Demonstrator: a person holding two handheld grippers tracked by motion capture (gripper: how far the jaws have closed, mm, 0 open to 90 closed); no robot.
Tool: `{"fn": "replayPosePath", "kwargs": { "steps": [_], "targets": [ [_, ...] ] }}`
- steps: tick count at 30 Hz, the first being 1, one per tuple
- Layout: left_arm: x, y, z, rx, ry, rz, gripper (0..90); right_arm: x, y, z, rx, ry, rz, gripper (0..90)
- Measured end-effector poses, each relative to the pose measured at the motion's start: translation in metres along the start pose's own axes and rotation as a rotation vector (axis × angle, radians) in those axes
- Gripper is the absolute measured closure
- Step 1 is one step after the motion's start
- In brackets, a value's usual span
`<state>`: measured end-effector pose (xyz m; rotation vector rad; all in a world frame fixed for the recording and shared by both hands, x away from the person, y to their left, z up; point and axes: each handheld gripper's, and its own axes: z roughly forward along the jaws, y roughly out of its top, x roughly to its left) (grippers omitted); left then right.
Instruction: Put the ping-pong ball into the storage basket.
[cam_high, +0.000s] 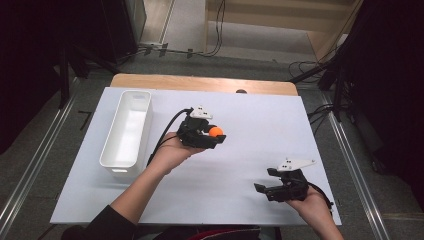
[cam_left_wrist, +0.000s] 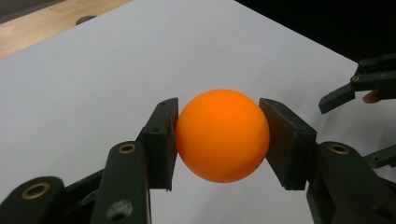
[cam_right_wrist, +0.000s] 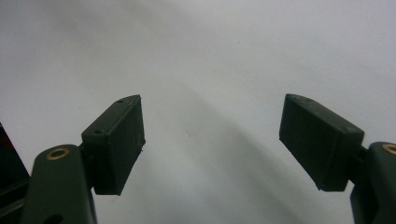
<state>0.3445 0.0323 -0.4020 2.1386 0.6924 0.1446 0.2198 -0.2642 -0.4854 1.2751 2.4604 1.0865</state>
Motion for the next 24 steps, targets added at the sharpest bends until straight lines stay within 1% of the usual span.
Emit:
{"fn": "replayPosePath", "kwargs": {
  "steps": [4,6,8,15,16,17,18,24],
  "targets": [
    [0.004,-0.001,-0.005,-0.007,0.014,-0.013,48.7,0.000,0.001,0.001,0.003,0.004,-0.005,20.7],
    [0.007,-0.001,-0.007,-0.005,0.022,-0.008,48.7,0.000,0.001,0.001,0.004,0.004,-0.007,20.7],
    [0.009,-0.001,-0.009,-0.008,0.029,-0.016,48.7,0.000,0.002,0.002,0.004,0.005,-0.004,20.7],
    [0.015,-0.001,-0.016,-0.014,0.041,-0.029,48.7,0.000,0.002,0.003,0.007,0.006,-0.011,20.7],
    [0.018,-0.001,-0.019,-0.016,0.039,-0.042,48.7,0.001,0.003,0.003,0.007,0.006,-0.008,20.7],
    [0.018,-0.001,-0.019,-0.016,0.039,-0.042,48.7,0.001,0.003,0.003,0.007,0.006,-0.008,20.7],
    [0.021,-0.001,-0.021,-0.015,0.044,-0.050,48.7,0.001,0.003,0.003,0.009,0.005,-0.007,20.7],
    [0.027,-0.003,-0.024,-0.008,0.057,-0.058,48.7,0.001,0.004,0.004,0.007,0.009,-0.015,20.7]
  ]
}}
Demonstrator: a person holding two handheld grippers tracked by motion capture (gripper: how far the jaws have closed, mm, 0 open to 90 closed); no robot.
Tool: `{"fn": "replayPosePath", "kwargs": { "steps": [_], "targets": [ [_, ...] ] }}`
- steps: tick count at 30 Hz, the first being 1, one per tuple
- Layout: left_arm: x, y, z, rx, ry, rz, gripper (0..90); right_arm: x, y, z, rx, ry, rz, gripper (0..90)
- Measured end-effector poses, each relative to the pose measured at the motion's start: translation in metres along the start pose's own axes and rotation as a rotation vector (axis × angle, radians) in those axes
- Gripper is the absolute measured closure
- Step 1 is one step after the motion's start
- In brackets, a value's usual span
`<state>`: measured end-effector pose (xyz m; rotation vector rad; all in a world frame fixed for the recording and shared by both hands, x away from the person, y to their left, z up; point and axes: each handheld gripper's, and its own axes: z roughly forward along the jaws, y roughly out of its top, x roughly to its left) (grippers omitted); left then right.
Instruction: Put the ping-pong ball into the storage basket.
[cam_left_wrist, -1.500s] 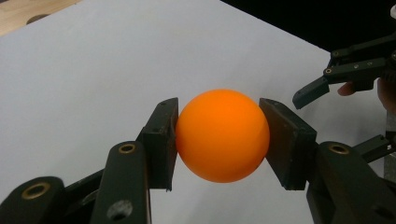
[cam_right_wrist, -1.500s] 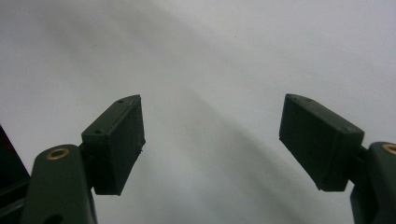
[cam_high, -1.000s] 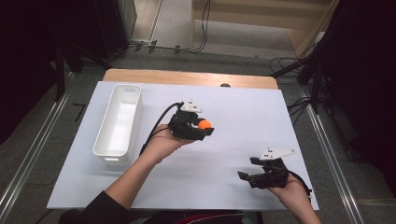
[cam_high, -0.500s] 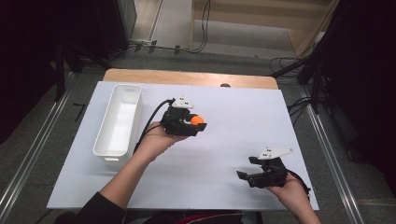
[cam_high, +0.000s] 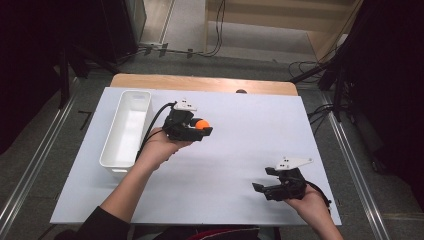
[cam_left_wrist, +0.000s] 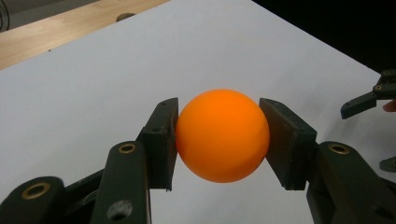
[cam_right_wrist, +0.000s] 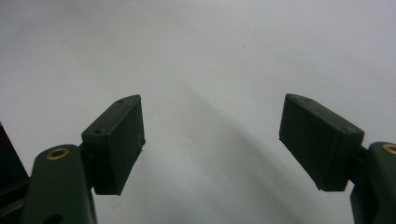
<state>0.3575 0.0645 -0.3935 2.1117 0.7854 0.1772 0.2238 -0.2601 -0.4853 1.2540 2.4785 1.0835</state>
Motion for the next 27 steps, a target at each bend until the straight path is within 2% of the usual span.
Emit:
{"fn": "replayPosePath", "kwargs": {
  "steps": [12,19,27],
  "targets": [
    [0.010,-0.001,-0.007,0.002,0.041,-0.009,48.7,0.000,0.001,0.000,0.000,0.001,-0.003,20.7],
    [0.015,-0.002,-0.009,0.007,0.049,-0.014,48.7,0.000,0.001,0.000,0.001,0.002,-0.001,20.7],
    [0.025,-0.003,-0.015,-0.007,0.093,-0.028,48.7,0.000,0.001,0.000,0.001,0.003,-0.002,20.7]
  ]
}}
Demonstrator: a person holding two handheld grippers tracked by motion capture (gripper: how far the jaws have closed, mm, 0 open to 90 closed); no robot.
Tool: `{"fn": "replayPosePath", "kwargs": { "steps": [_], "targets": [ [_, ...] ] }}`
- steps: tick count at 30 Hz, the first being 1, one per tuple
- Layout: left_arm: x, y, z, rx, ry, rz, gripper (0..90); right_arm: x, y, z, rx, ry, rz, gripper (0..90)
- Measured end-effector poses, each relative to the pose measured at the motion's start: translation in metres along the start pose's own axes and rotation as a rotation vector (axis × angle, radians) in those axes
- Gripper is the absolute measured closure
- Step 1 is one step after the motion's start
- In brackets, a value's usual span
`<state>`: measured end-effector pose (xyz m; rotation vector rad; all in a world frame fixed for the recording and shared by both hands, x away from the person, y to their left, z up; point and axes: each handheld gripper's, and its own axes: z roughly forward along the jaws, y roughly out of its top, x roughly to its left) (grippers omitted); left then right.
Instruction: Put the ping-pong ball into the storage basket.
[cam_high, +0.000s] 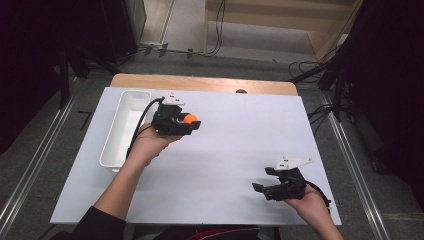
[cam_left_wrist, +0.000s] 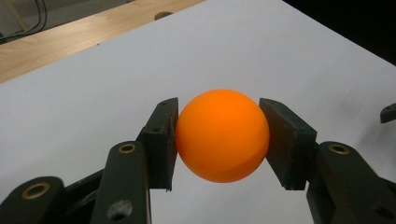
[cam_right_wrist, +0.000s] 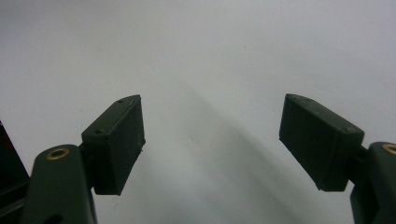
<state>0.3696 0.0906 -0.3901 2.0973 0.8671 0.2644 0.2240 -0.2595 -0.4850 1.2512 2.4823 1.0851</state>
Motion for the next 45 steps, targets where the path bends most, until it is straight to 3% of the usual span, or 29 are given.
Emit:
{"fn": "replayPosePath", "kwargs": {
  "steps": [4,22,29,45],
  "targets": [
    [0.005,-0.001,-0.002,0.003,0.028,-0.001,48.7,0.000,0.000,0.000,-0.001,-0.001,0.000,20.7],
    [0.025,-0.003,-0.011,-0.005,0.076,-0.042,48.7,0.000,-0.001,0.000,-0.002,-0.003,0.002,20.7],
    [0.030,-0.004,-0.012,-0.003,0.091,-0.039,48.7,0.000,-0.002,-0.001,0.001,-0.005,0.004,20.7],
    [0.053,-0.009,-0.025,-0.022,0.140,-0.094,48.7,0.000,-0.002,-0.001,0.002,-0.007,0.002,20.7]
  ]
}}
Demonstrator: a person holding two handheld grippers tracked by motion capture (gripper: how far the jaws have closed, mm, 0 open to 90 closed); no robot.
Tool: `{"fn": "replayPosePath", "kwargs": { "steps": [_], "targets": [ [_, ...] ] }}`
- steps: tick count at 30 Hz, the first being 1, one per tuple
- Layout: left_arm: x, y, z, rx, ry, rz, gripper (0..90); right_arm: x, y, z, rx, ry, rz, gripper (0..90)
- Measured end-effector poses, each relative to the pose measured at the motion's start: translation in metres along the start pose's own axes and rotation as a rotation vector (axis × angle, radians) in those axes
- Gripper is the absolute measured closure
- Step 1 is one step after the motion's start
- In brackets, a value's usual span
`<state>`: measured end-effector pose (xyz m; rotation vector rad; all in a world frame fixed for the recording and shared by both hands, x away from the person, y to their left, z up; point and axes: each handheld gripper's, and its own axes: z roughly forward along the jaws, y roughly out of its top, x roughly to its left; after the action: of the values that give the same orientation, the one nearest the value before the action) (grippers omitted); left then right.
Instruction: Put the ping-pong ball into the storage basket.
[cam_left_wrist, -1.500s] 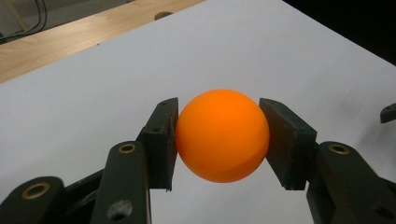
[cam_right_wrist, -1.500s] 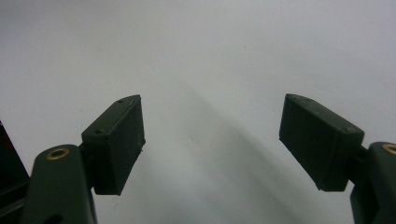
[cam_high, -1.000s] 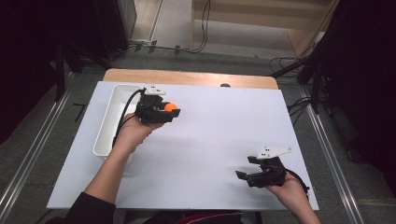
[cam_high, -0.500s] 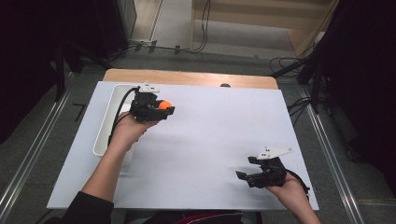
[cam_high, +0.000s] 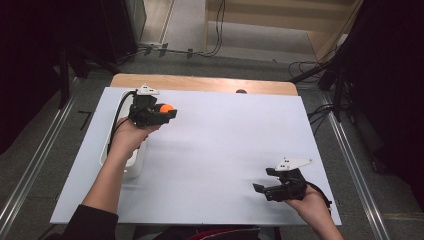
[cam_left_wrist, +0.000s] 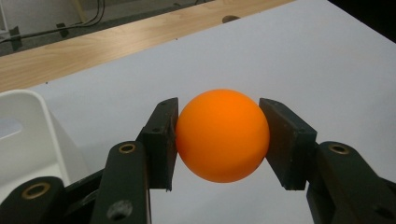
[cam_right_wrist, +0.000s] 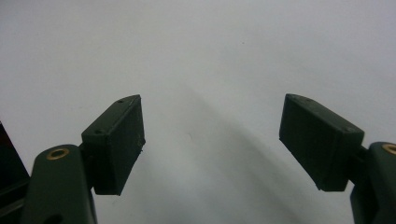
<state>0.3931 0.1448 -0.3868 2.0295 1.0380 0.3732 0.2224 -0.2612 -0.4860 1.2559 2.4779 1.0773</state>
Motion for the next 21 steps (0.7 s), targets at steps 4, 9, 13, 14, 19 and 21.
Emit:
{"fn": "replayPosePath", "kwargs": {
  "steps": [4,9,13,14,19,21],
  "targets": [
    [0.007,-0.001,-0.003,-0.001,0.020,-0.005,48.7,0.000,0.000,0.000,0.001,0.001,0.001,20.7],
    [0.012,-0.002,-0.005,0.000,0.034,-0.018,48.7,0.000,0.000,0.000,0.000,0.001,0.002,20.7],
    [0.018,-0.002,-0.008,-0.004,0.049,-0.026,48.7,0.000,0.000,0.000,0.000,0.001,0.001,20.7],
    [0.018,-0.002,-0.008,-0.004,0.049,-0.026,48.7,0.000,0.000,0.000,0.000,0.001,0.001,20.7],
    [0.023,-0.003,-0.012,-0.010,0.057,-0.041,48.6,0.000,0.000,-0.001,-0.001,0.000,0.002,20.7],
    [0.025,-0.003,-0.013,-0.010,0.055,-0.040,48.7,0.000,0.000,-0.001,0.000,0.001,0.003,20.7]
  ]
}}
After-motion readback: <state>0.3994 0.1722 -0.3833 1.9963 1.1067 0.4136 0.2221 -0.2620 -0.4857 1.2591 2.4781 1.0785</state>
